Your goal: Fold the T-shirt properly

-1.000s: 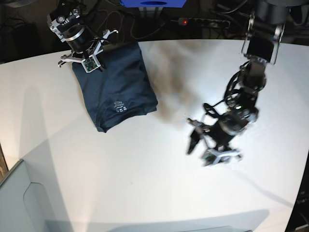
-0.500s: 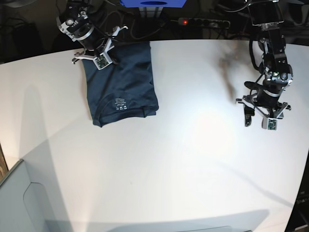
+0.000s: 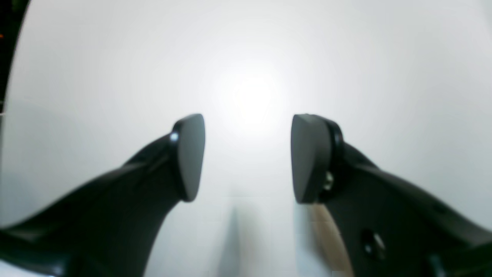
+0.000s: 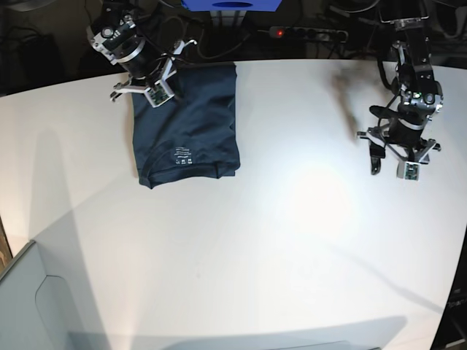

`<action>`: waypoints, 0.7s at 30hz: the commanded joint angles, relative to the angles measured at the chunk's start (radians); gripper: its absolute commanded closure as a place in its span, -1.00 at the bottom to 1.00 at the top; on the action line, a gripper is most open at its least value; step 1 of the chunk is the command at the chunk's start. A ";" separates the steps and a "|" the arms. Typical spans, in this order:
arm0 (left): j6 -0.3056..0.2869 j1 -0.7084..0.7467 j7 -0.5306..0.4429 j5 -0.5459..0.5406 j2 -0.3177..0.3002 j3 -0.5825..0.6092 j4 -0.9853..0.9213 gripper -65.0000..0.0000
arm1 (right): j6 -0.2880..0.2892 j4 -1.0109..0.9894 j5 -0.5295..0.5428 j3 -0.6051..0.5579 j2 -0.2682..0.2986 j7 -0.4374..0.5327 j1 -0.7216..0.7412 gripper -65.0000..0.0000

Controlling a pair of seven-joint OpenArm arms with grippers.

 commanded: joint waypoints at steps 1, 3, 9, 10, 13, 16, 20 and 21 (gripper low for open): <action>0.004 0.005 -0.024 -0.005 -0.012 -0.016 0.034 -0.05 | 0.011 0.050 0.019 0.001 0.000 0.026 -0.010 1.00; 0.004 0.041 -0.024 -0.005 -0.012 -0.017 0.071 -0.04 | 0.011 0.110 0.019 0.001 0.000 0.026 -0.030 1.00; 0.004 0.200 -0.024 -0.005 0.011 -0.095 0.189 0.47 | 0.011 0.148 0.019 0.075 -0.003 0.026 -0.098 1.00; 0.004 0.228 -0.024 -0.005 0.026 -0.125 0.204 0.67 | 0.011 0.148 0.019 0.093 -0.004 0.026 -0.116 1.00; 0.004 0.300 -0.024 -0.005 0.073 -0.200 0.238 1.00 | 0.011 0.148 0.021 0.132 -0.004 0.024 -0.165 1.00; 0.004 0.392 -0.024 -0.005 0.124 -0.247 0.272 1.00 | 0.011 0.135 0.021 0.156 -0.004 0.015 -0.222 1.00; 0.004 0.552 -0.030 -0.005 0.190 -0.304 0.313 1.00 | 0.011 0.108 0.021 0.163 0.003 0.023 -0.299 1.00; 0.004 0.590 -0.031 -0.005 0.207 -0.312 0.313 1.00 | 0.011 0.102 0.021 0.159 0.012 0.023 -0.314 1.00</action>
